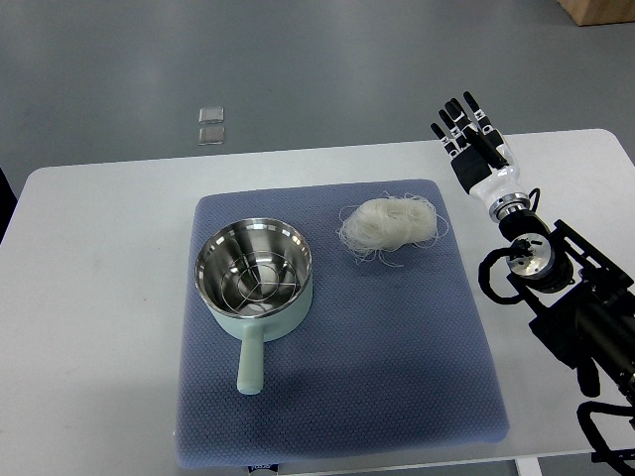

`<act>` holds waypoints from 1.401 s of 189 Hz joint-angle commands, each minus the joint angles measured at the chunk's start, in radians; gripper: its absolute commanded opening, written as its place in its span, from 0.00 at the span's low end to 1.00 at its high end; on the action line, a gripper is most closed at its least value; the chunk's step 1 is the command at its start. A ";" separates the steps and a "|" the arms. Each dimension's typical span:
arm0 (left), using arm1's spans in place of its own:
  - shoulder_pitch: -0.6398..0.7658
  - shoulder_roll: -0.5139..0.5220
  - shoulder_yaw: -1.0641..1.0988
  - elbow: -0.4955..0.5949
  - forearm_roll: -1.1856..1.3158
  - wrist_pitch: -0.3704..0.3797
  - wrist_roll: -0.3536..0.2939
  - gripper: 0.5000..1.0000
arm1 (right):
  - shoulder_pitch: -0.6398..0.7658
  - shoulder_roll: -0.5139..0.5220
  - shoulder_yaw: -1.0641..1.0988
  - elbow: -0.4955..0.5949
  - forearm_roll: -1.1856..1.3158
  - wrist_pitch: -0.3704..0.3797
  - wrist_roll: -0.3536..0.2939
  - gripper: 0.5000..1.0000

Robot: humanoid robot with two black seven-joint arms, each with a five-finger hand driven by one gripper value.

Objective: Put vermicelli into pot with right hand
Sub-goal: 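Move the right hand over the white vermicelli bundle, fingers down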

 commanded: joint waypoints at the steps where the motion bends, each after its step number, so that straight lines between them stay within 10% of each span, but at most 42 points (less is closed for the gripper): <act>1: 0.001 0.000 -0.001 0.000 0.000 0.000 0.000 1.00 | 0.000 -0.001 0.000 0.000 0.000 0.000 -0.002 0.85; 59: -0.001 0.000 -0.006 0.000 -0.001 0.000 0.000 1.00 | 0.031 -0.023 -0.075 0.000 -0.038 0.003 -0.005 0.85; 99: 0.001 0.000 -0.004 0.000 0.000 -0.001 0.000 1.00 | 0.204 -0.256 -0.405 -0.003 -0.396 0.017 -0.054 0.85; 143: -0.001 0.000 -0.006 -0.002 0.003 -0.003 0.000 1.00 | 0.621 -0.413 -0.958 0.042 -1.072 0.239 -0.081 0.85; 187: -0.001 0.000 -0.009 0.000 0.000 -0.003 0.000 1.00 | 1.008 -0.319 -1.447 0.109 -1.180 0.357 -0.160 0.85; 265: -0.001 0.000 -0.007 0.000 0.000 -0.003 0.000 1.00 | 0.877 -0.184 -1.377 0.088 -0.985 0.241 -0.273 0.84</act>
